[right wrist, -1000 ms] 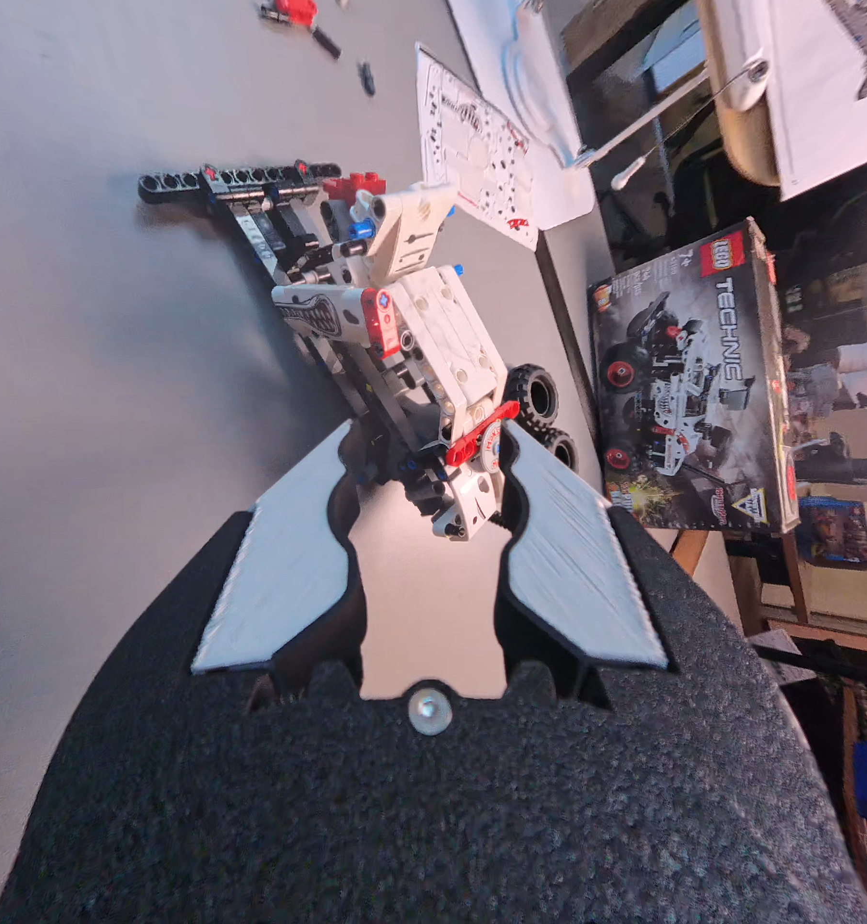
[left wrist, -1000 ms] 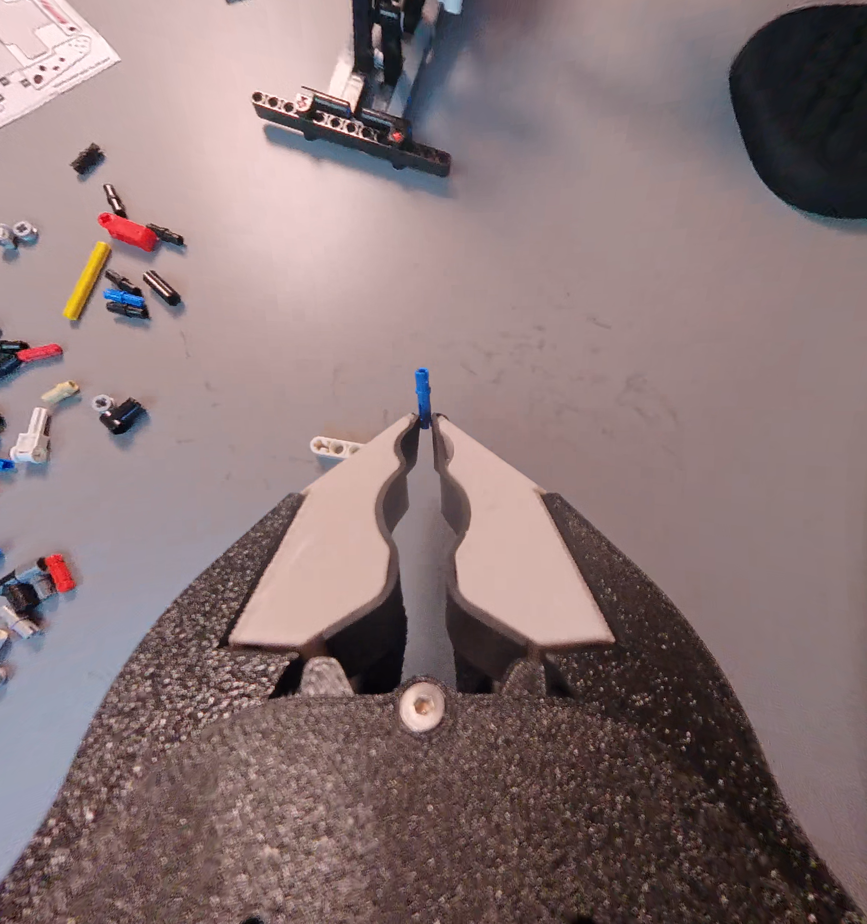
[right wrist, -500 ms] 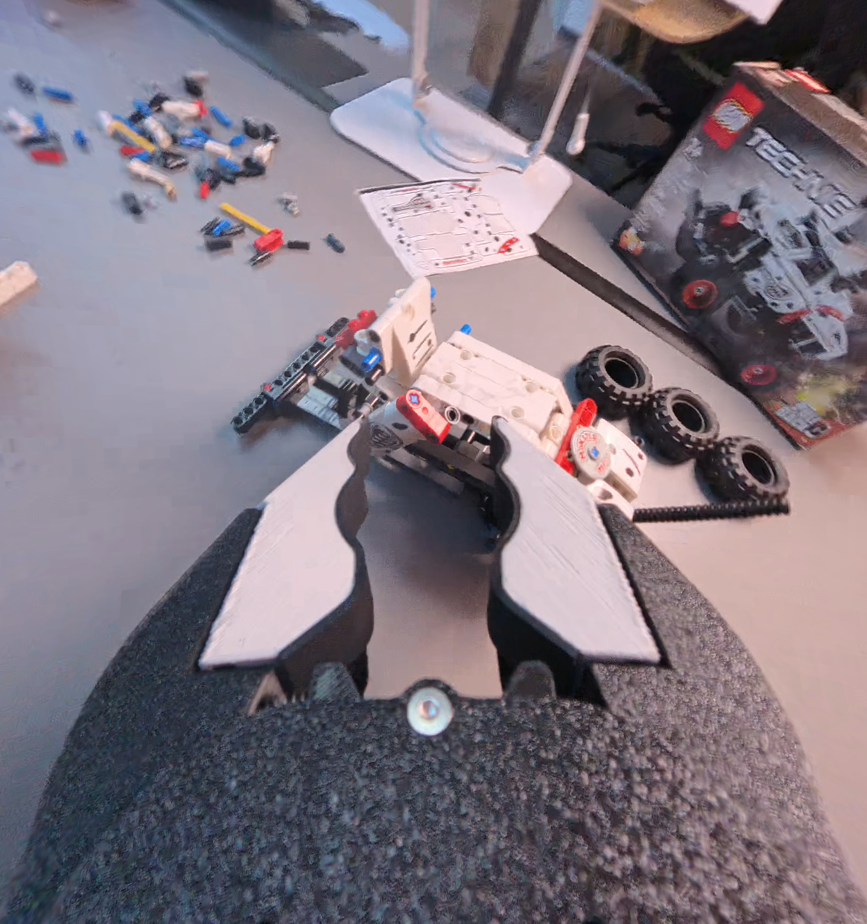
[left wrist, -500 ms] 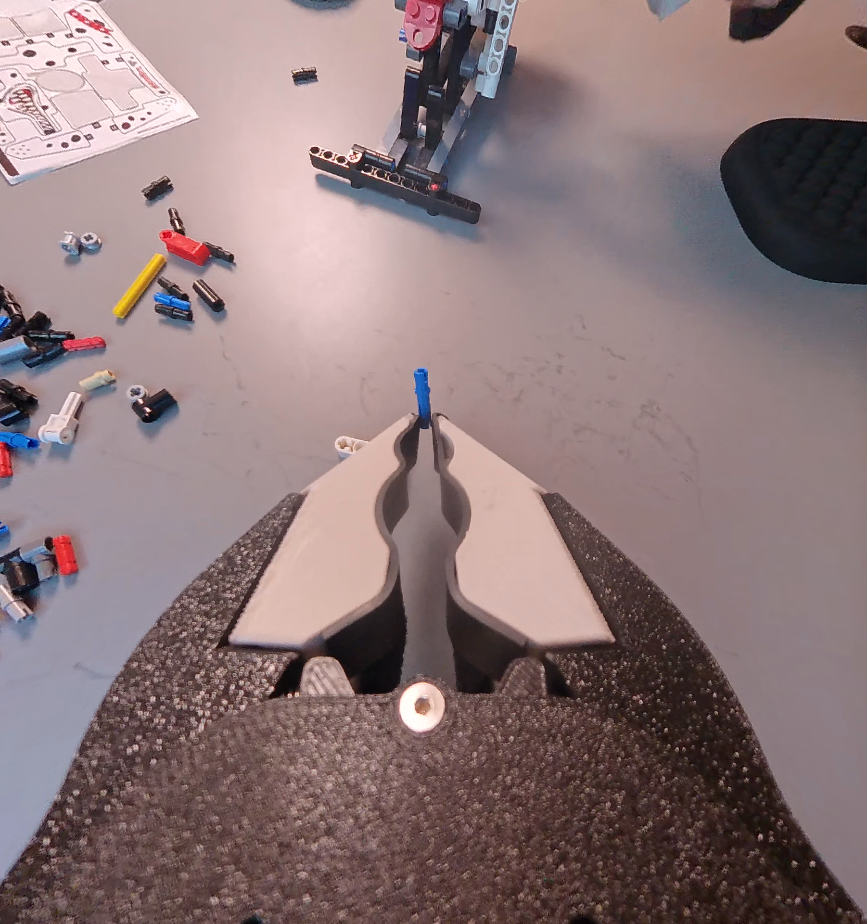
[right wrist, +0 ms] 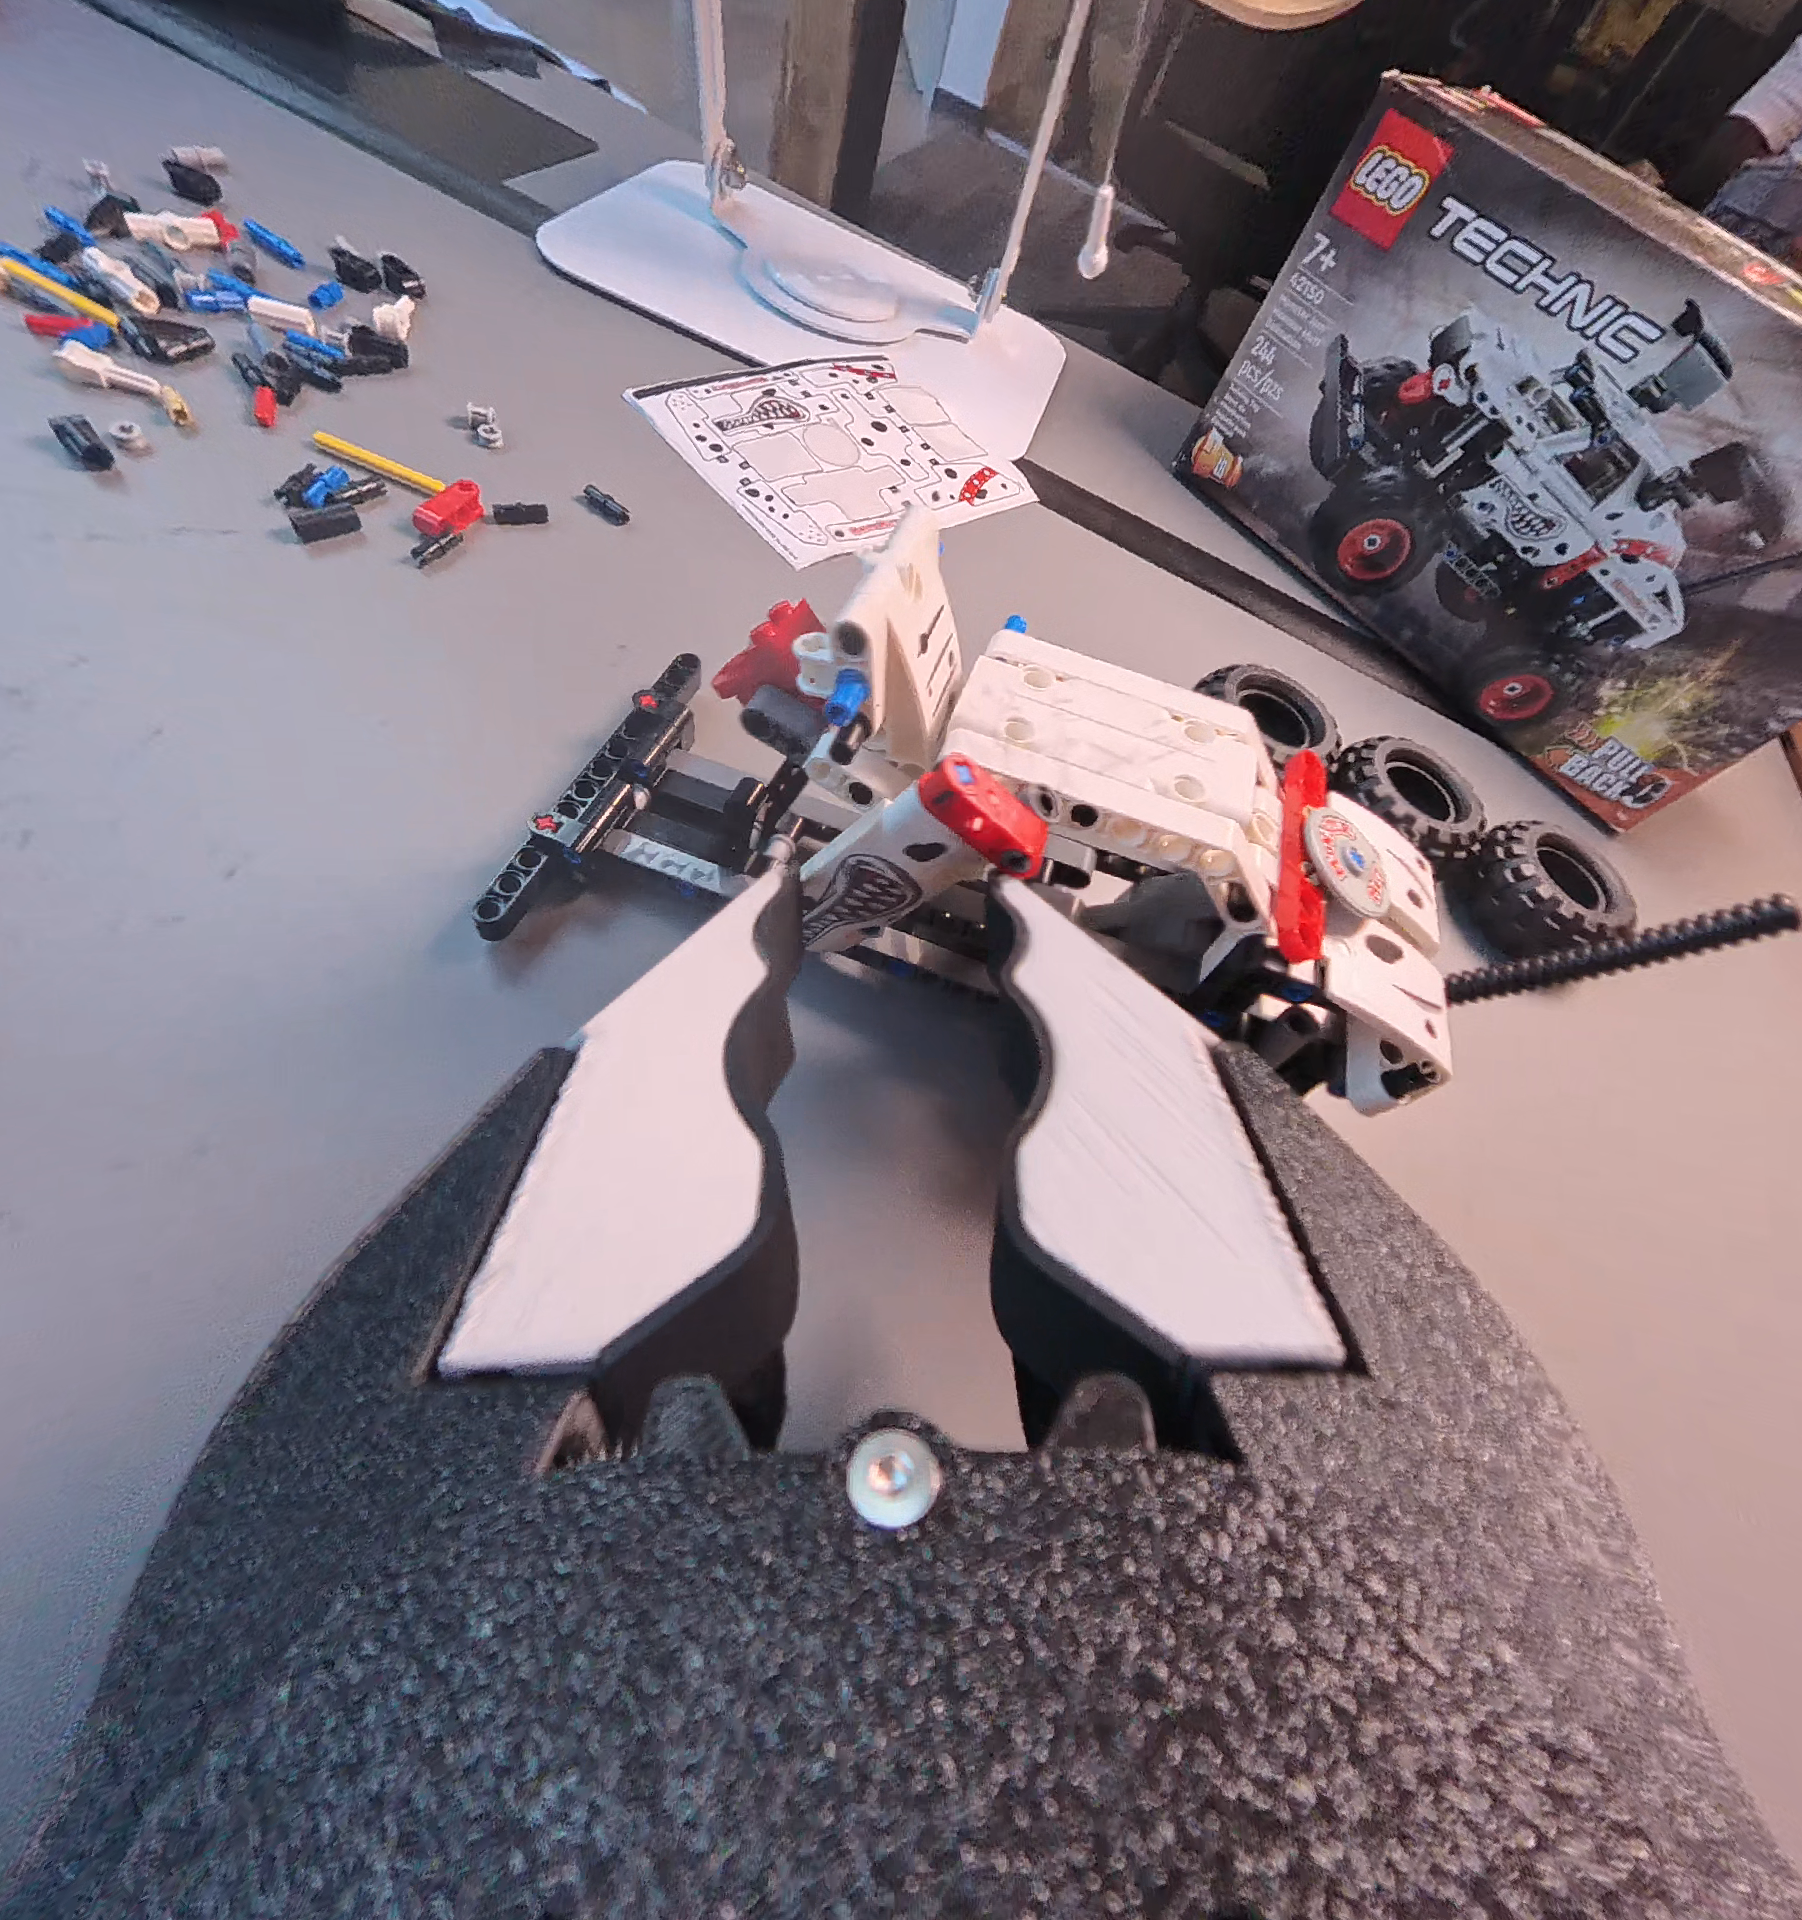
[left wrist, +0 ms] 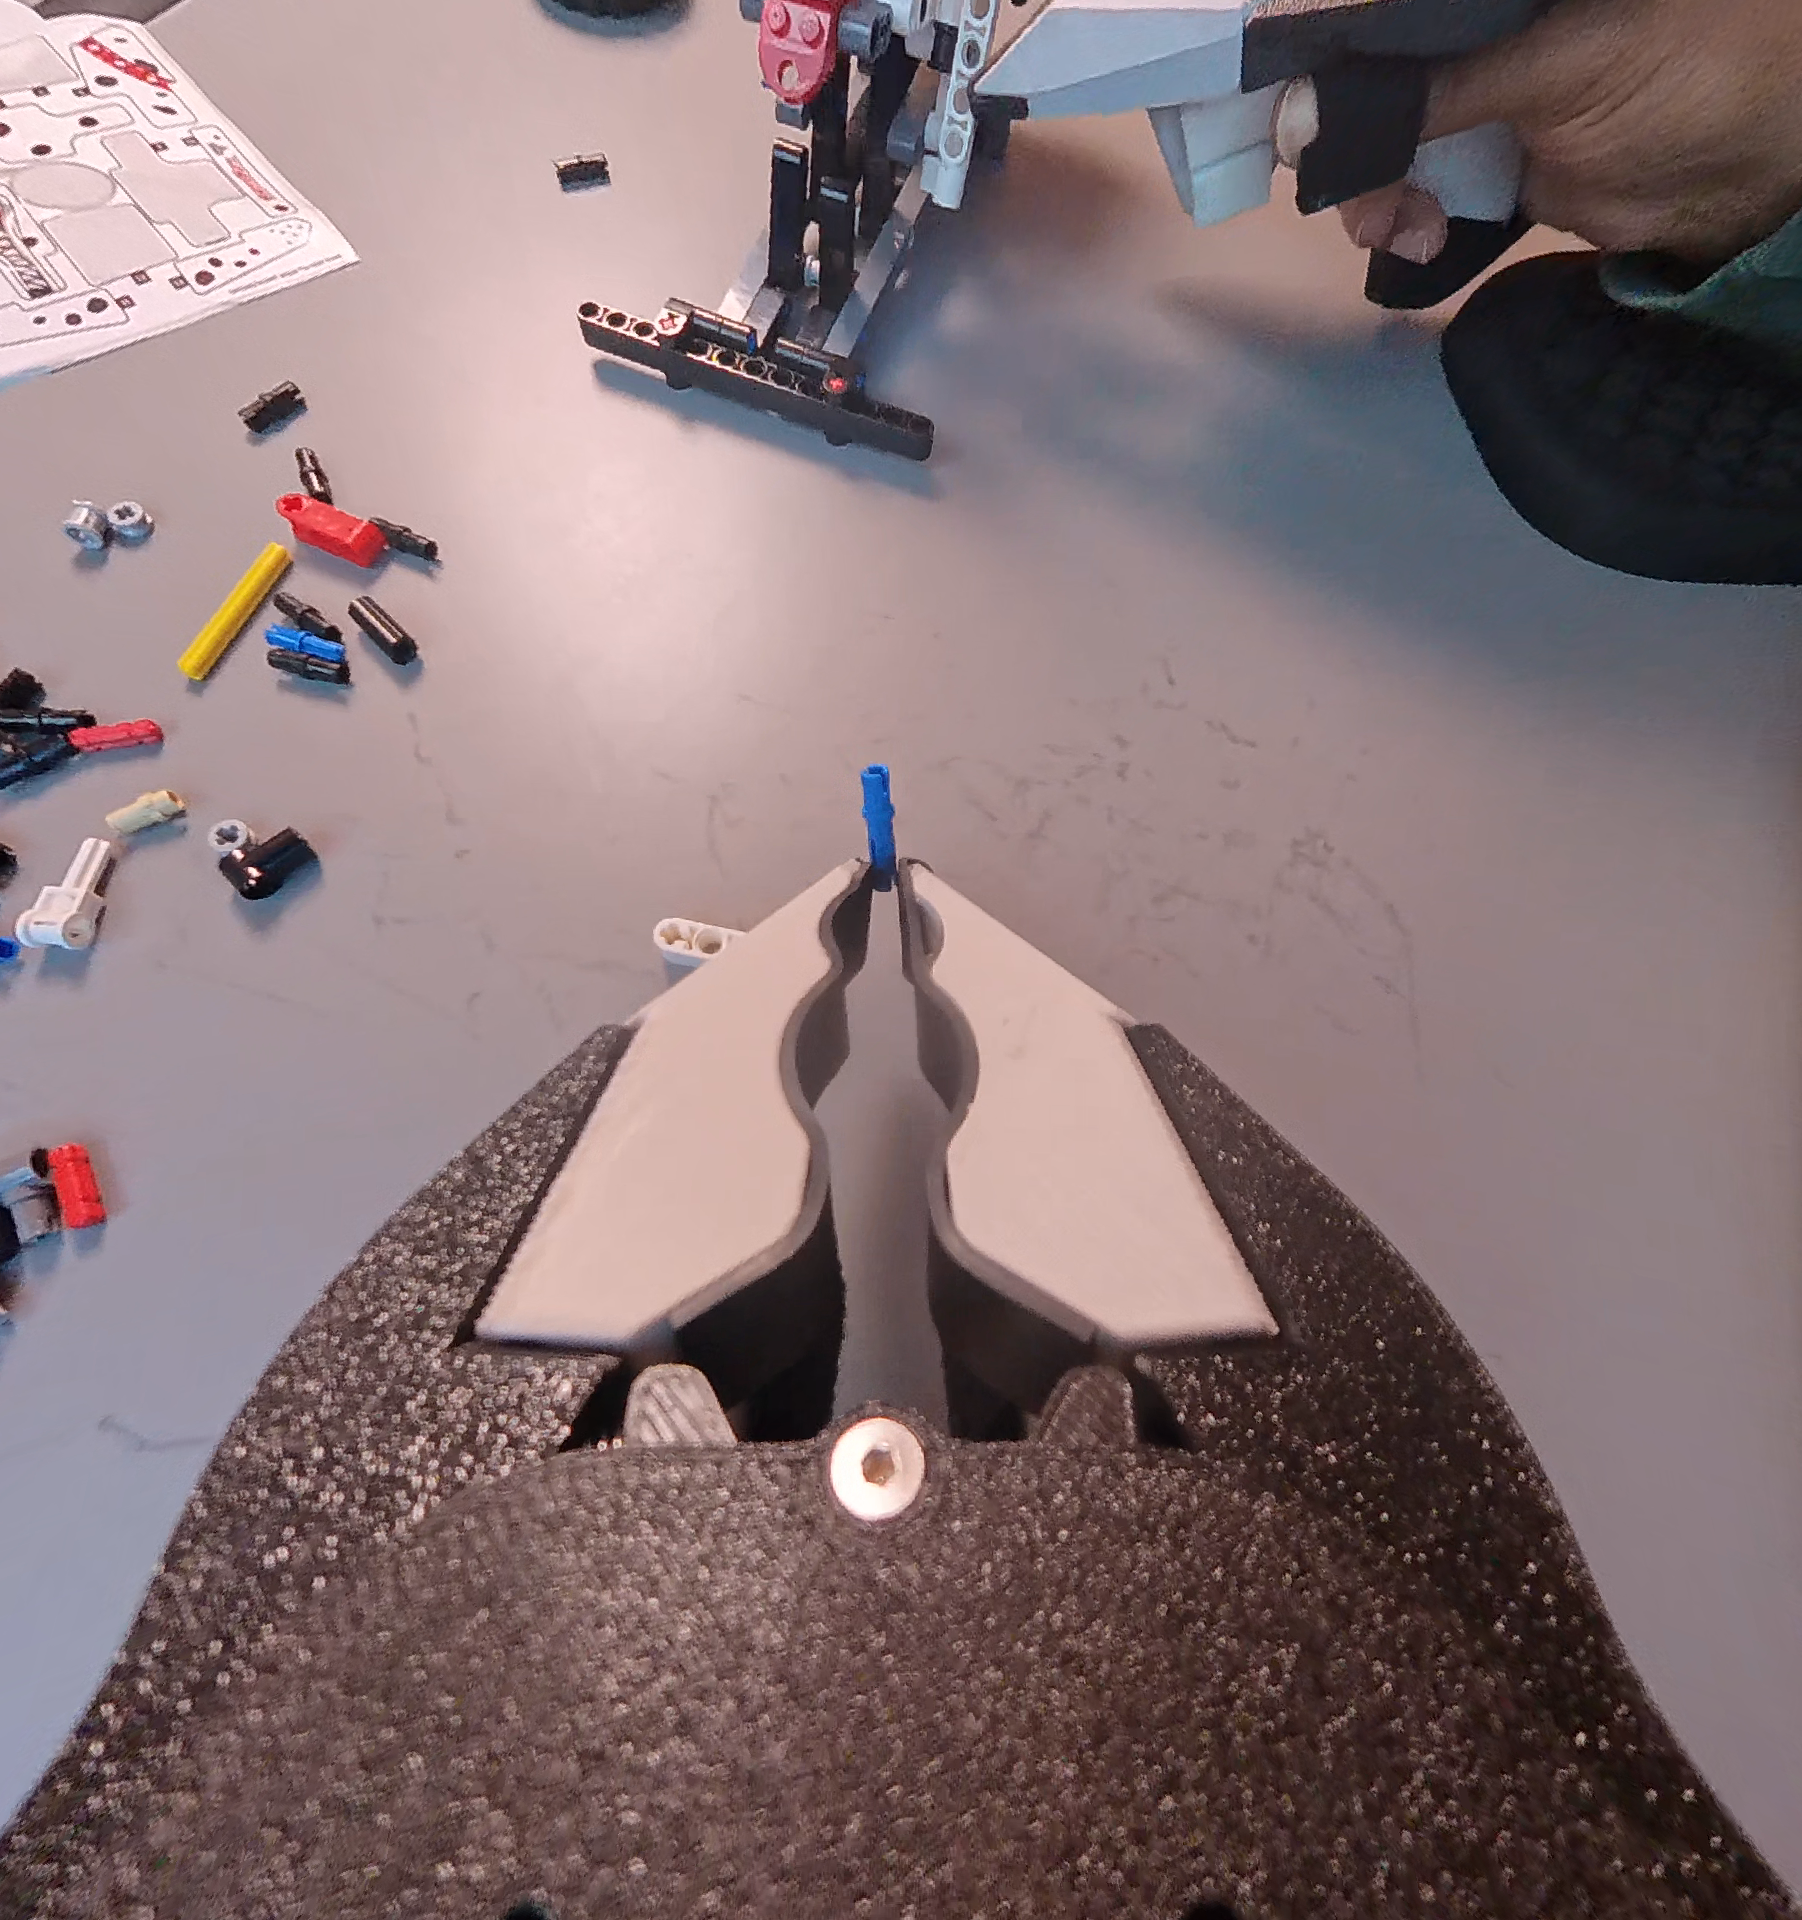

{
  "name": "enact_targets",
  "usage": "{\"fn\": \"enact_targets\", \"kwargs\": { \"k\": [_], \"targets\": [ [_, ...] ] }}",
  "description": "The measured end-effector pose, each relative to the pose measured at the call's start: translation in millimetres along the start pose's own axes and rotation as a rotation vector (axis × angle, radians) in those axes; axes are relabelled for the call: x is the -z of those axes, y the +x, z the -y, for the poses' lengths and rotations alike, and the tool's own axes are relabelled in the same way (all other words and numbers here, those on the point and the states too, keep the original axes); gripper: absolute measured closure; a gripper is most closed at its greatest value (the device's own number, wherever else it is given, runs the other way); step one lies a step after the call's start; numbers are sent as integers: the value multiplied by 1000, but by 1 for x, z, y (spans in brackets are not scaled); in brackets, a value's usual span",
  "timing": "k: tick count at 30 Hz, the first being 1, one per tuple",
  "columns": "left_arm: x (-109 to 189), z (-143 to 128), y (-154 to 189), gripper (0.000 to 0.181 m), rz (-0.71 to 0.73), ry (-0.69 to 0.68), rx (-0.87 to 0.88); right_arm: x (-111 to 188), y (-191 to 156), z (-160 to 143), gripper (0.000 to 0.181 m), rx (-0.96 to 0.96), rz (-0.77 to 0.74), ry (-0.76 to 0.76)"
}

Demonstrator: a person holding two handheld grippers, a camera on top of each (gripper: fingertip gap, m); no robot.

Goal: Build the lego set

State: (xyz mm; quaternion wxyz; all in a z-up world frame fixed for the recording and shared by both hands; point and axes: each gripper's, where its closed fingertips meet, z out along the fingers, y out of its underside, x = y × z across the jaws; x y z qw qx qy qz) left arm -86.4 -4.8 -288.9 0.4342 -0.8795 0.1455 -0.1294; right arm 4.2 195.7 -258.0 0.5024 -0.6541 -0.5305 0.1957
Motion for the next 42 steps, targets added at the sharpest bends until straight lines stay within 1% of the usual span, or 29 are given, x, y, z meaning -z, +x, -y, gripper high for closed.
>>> {"fn": "enact_targets", "kwargs": {
  "k": [3, 4, 5, 6, 7, 8, 10, 11, 14, 16, 17, 18, 19, 21, 26, 29, 31, 35, 38, 40, 42],
  "targets": [
    [0, -2, 0, 176, 2, -8, -6, 0, 3, -1, 149, 137, -23, -1],
    [-1, -2, 0, 176, 1, -8, -10, 0, 6, -2, 155, 203, -44, -5],
    [-1, -2, 0, 176, 0, -9, -13, 1, 10, 0, 172, 302, -80, 3],
    [-1, -3, 0, 176, 0, -11, -15, 3, 16, 3, 181, 419, -138, 23],
    [-2, -3, 1, 176, -1, -14, -15, 5, 19, 6, 181, 488, -170, 40],
    [-3, -4, 1, 176, -2, -16, -15, 5, 15, 5, 173, 444, -129, 40],
    [-3, -5, 1, 176, -3, -20, -15, 3, -2, -5, 129, 171, 63, -18],
    [-4, -5, 1, 176, -4, -21, -14, 2, -4, -6, 121, 68, 105, -34],
    [-5, -6, 1, 176, -5, -27, -13, -1, 3, 3, 122, -78, 100, 13],
    [-7, -7, 2, 176, -8, -31, -16, -8, -3, 6, 124, -199, 160, 4],
    [-7, -7, 3, 176, -9, -34, -17, -12, -4, 5, 131, -241, 171, -1],
    [-7, -8, 3, 176, -10, -37, -19, -15, -2, 3, 144, -242, 155, -7],
    [-7, -8, 3, 176, -10, -37, -21, -17, 0, 2, 147, -207, 139, -6],
    [-6, -7, 3, 177, -10, -32, -22, -17, 0, 1, 147, -142, 124, -3],
    [-6, -8, 4, 176, -18, -33, -19, -15, -1, -1, 146, 91, 86, -12],
    [-7, -9, 5, 176, -19, -40, -27, -15, -1, -1, 146, 86, 97, -18],
    [-7, -9, 5, 176, -21, -42, -28, -15, 0, 0, 146, -10, 122, -11],
    [-7, -9, 5, 176, -22, -42, -25, -15, 4, 1, 153, -520, 299, 3],
    [-7, -10, 5, 176, -23, -44, -26, -14, 9, 2, 154, -853, 420, 20],
    [-8, -10, 5, 176, -25, -46, -26, -12, 16, 1, 153, -947, 449, 33],
    [-8, -10, 5, 176, -24, -45, -26, -7, 22, -2, 152, -968, 438, 38]
  ]
}}
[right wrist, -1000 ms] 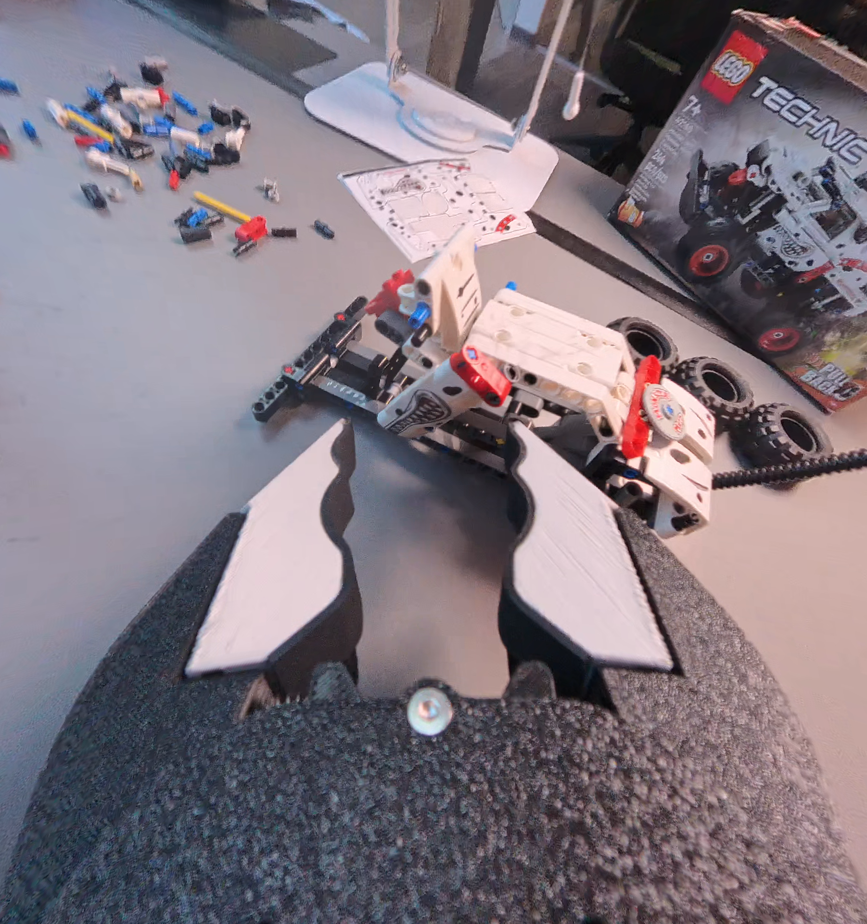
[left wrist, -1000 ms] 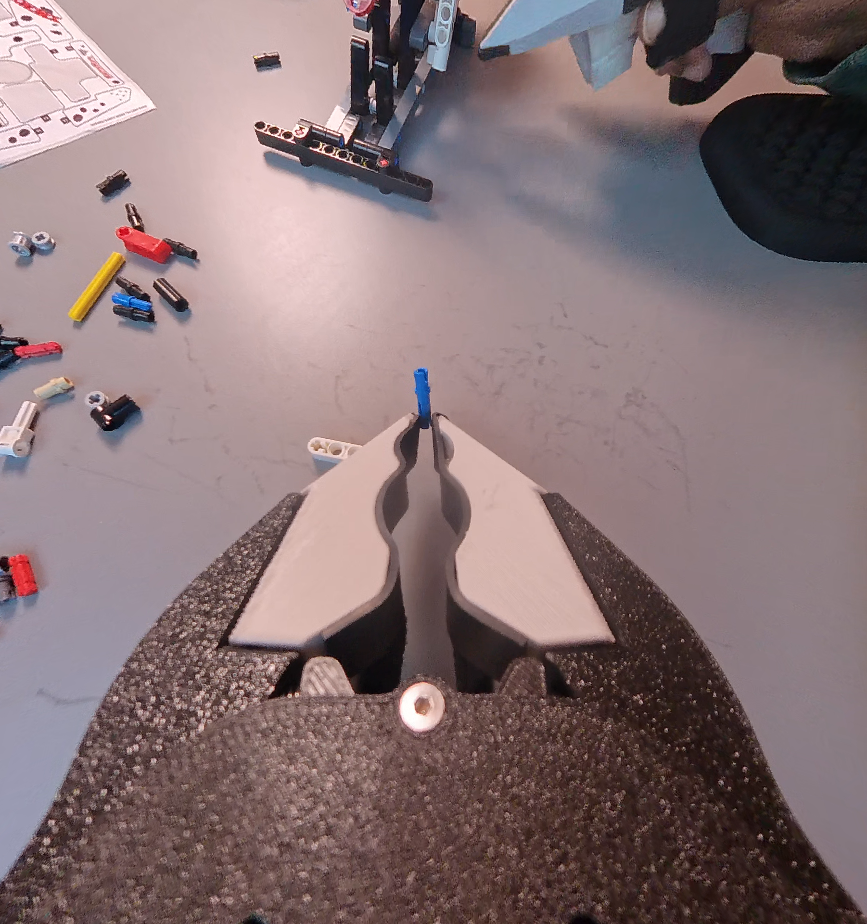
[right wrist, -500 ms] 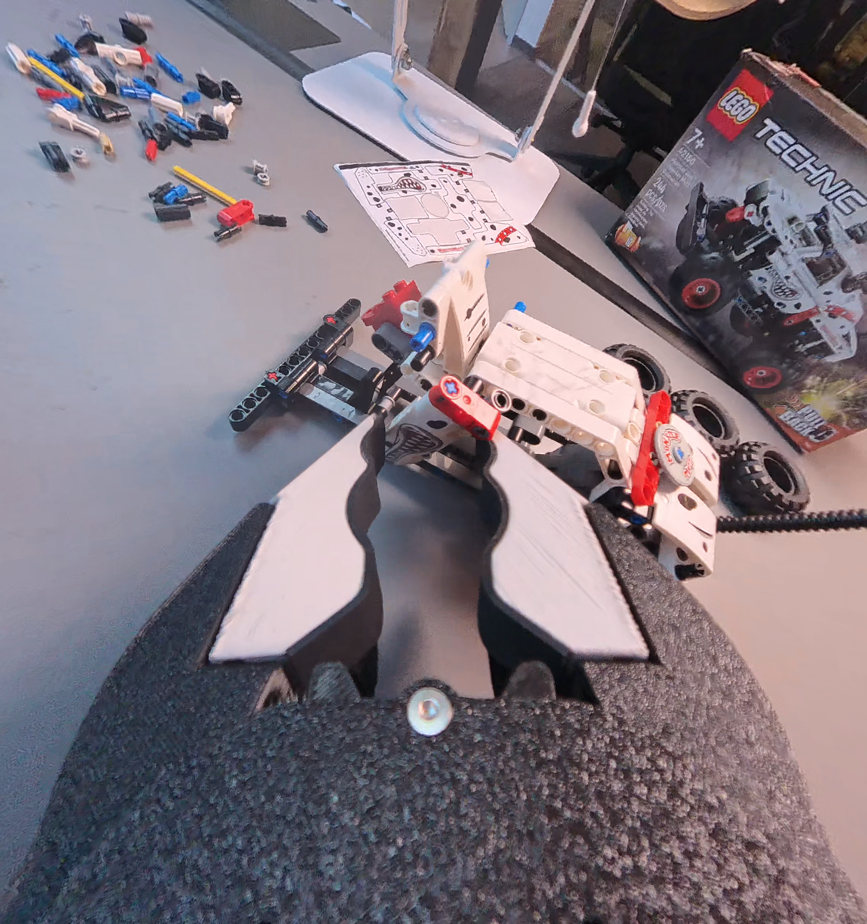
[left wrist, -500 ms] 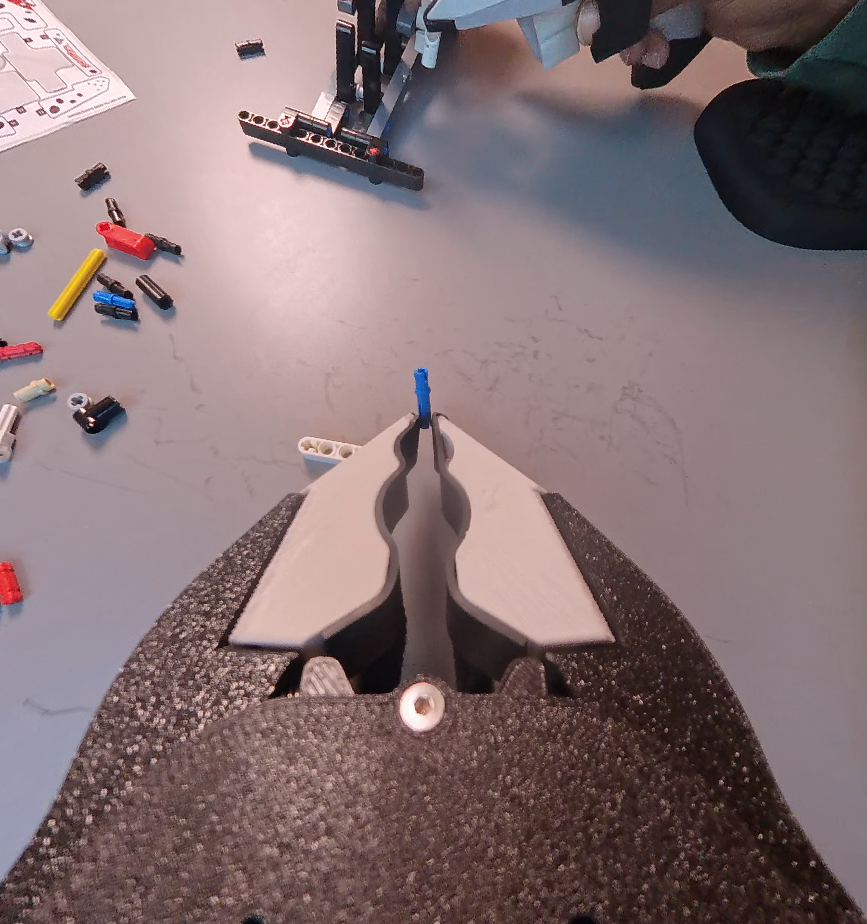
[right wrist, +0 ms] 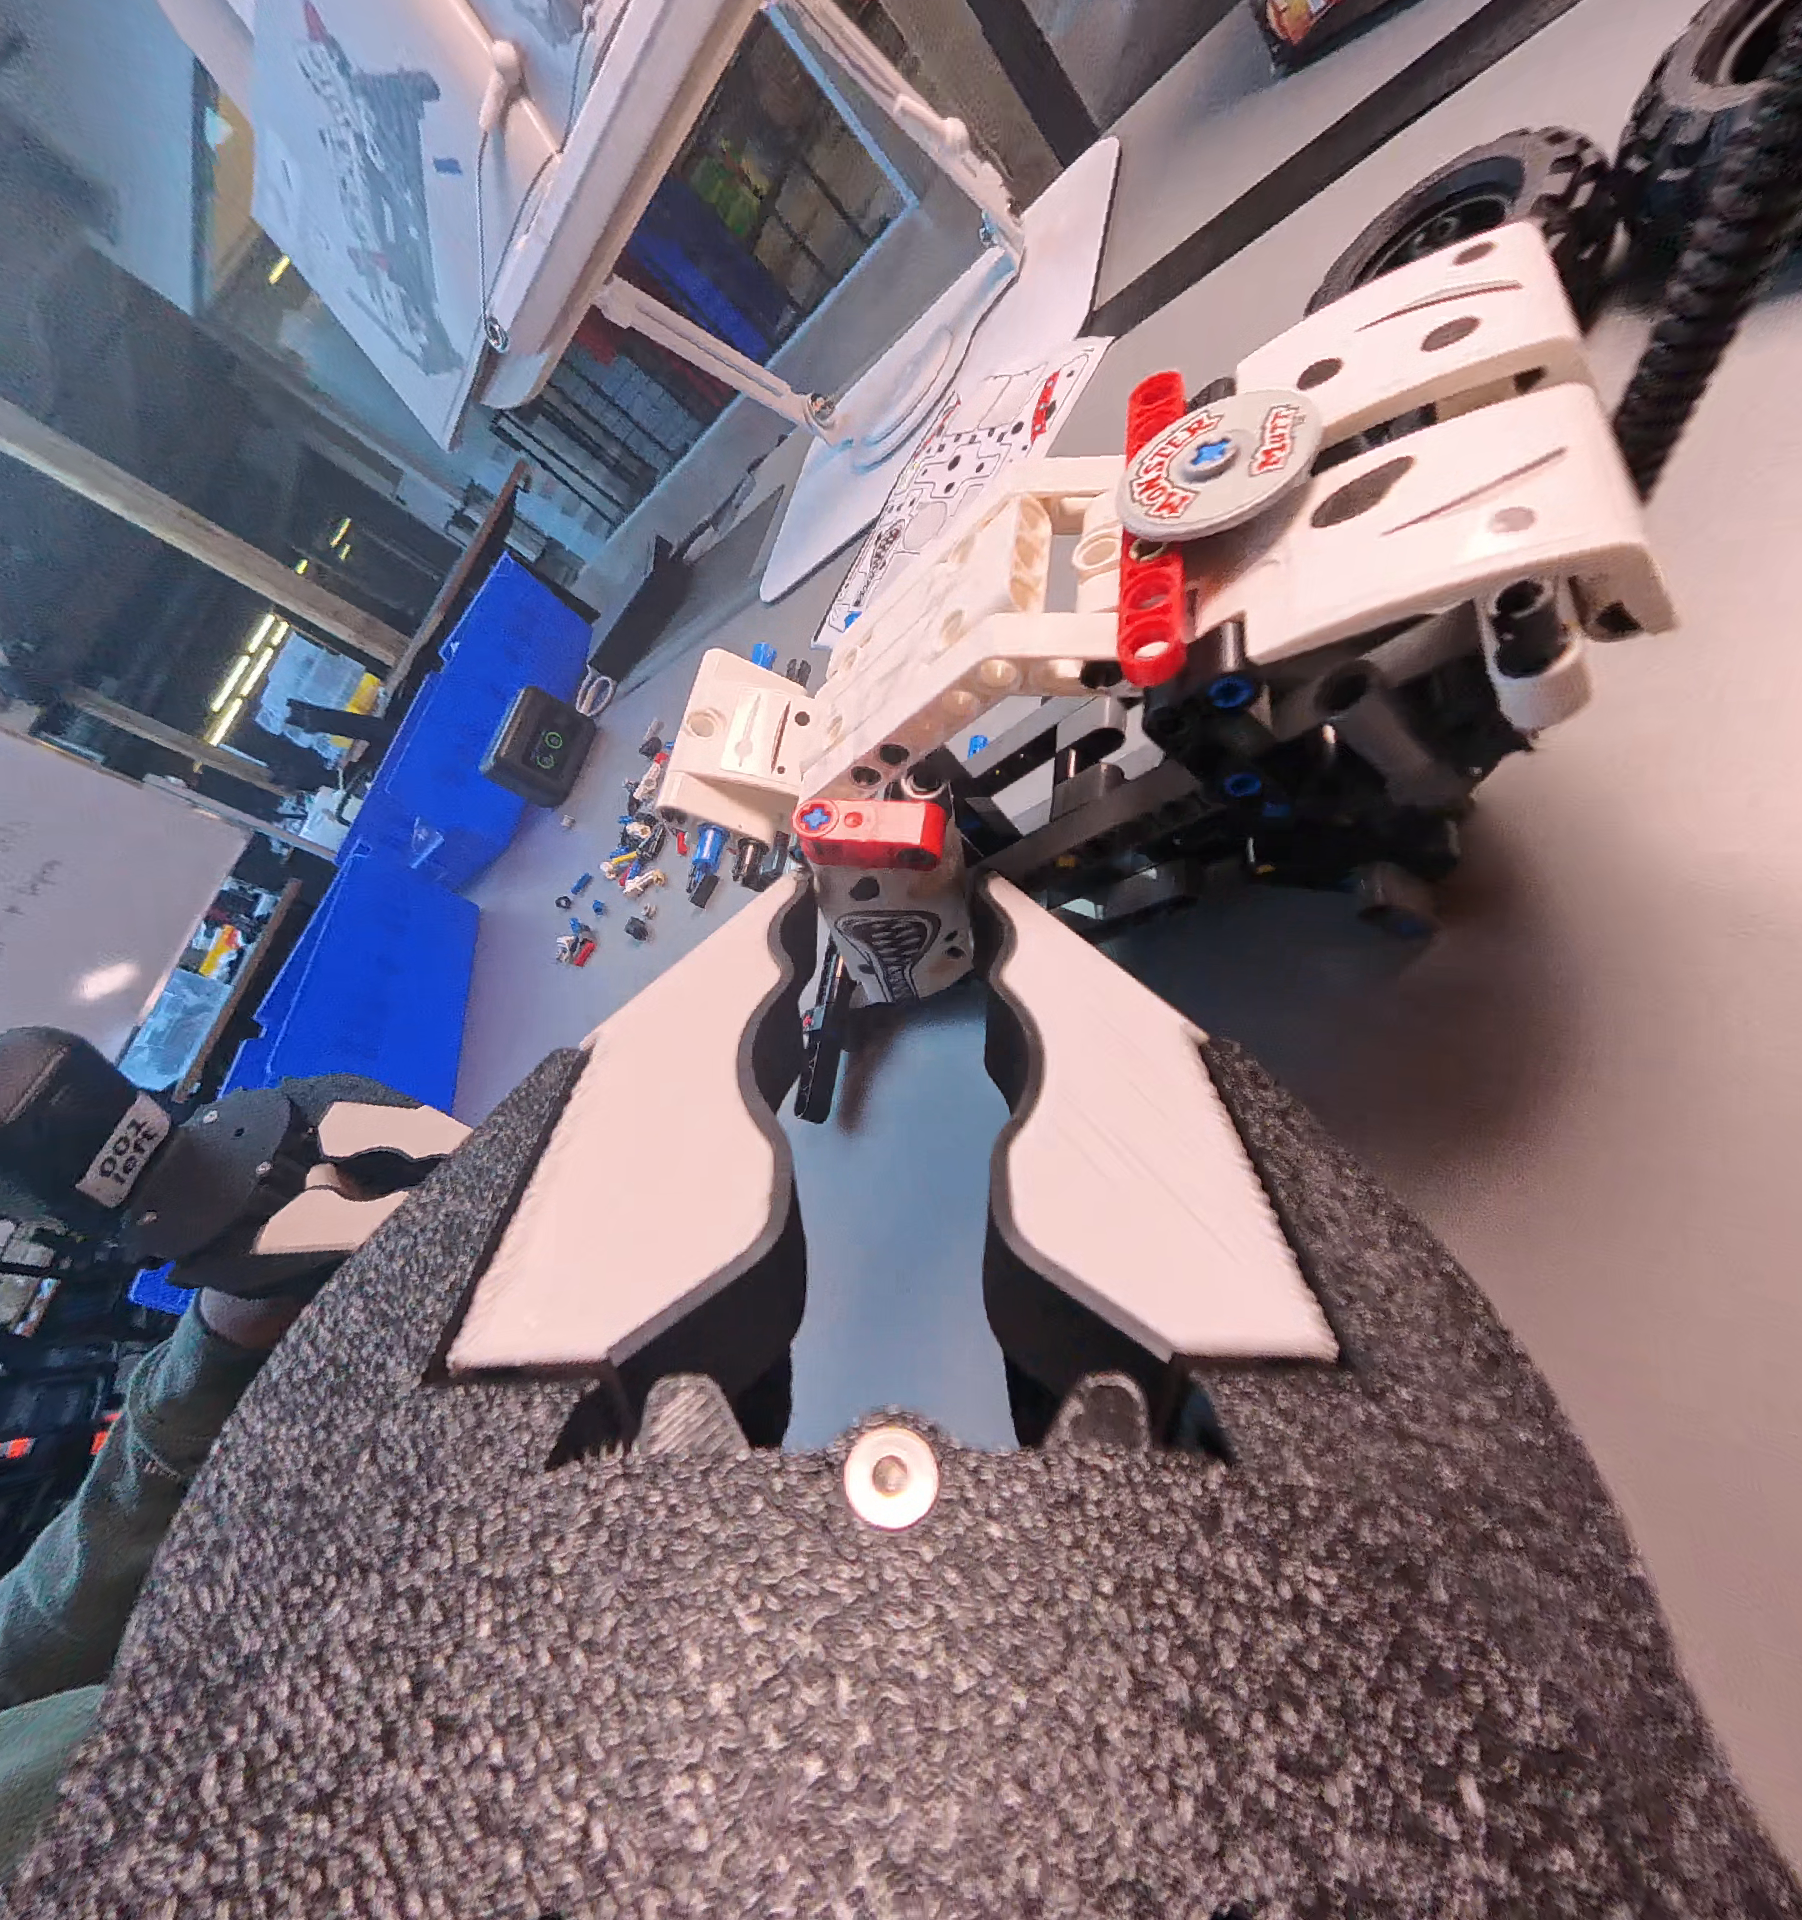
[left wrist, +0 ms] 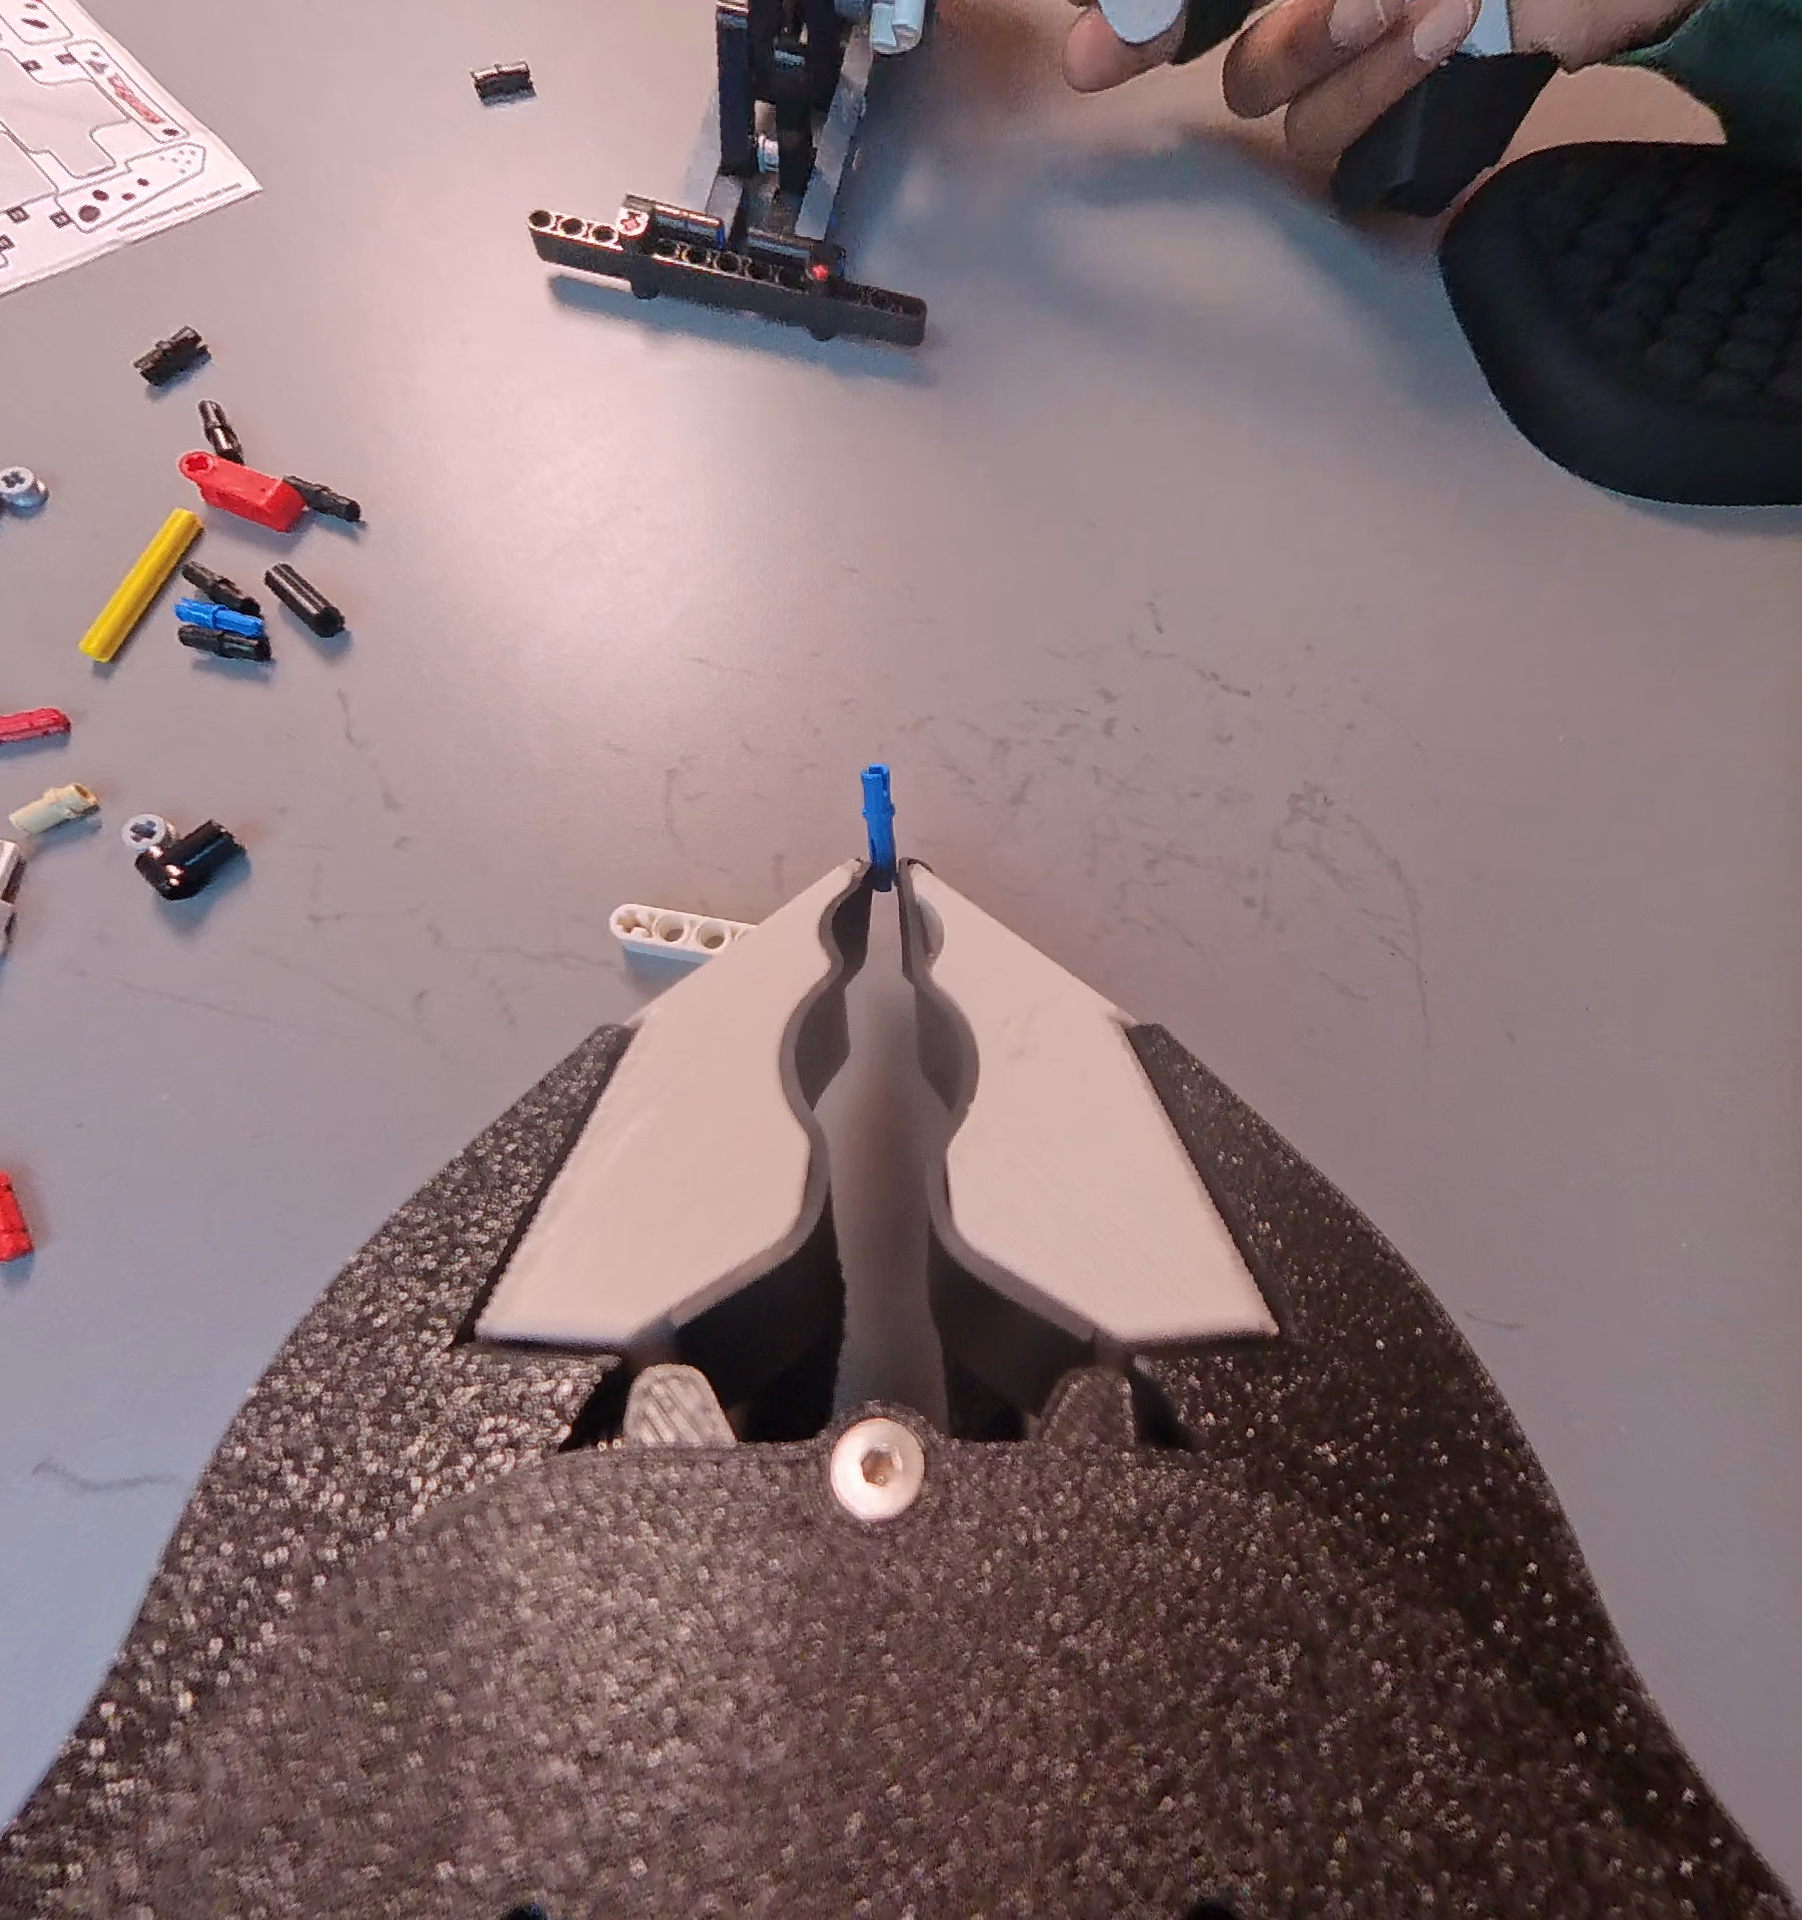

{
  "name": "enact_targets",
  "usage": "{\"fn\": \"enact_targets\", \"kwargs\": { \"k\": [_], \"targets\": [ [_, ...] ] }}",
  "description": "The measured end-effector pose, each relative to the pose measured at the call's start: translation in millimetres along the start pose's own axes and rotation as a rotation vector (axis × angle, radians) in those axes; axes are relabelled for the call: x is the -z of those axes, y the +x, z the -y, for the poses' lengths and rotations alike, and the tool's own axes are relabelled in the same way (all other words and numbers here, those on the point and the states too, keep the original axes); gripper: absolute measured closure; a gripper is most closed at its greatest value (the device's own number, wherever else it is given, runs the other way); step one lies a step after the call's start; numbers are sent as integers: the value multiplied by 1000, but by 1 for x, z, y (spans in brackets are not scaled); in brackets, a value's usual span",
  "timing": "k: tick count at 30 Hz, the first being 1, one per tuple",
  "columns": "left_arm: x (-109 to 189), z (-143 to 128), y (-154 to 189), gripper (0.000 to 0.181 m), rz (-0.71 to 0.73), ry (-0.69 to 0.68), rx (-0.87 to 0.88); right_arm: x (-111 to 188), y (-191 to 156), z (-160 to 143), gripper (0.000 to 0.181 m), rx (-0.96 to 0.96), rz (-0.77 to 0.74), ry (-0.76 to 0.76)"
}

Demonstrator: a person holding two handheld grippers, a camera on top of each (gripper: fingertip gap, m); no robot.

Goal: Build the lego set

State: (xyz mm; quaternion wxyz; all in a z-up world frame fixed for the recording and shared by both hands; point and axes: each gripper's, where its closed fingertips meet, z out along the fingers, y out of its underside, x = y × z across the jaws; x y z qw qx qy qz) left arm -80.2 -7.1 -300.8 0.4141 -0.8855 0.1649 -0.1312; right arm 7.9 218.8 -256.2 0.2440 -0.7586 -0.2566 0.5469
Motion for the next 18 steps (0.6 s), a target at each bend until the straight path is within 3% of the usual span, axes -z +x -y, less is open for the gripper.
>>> {"fn": "enact_targets", "kwargs": {
  "k": [4, 6, 8, 11, 14, 18],
  "targets": [
    [0, 0, -1, 176, -1, 3, 4, 23, 7, 9, 145, 212, -111, 6],
    [0, 0, 0, 176, -4, 2, 5, 37, 7, 27, 151, 525, -253, 58],
    [-1, 0, 0, 176, -6, -1, 3, 40, -16, 36, 161, 830, -279, 99],
    [-1, -1, 1, 176, -6, -5, -1, 28, -34, 32, 169, 1089, -298, 79],
    [0, -1, 0, 177, -1, -2, -3, 18, -12, 26, 180, 1101, -353, 24],
    [2, 0, -1, 177, 0, 7, 6, 24, 11, 28, 181, 1030, -393, 12]
  ]
}}
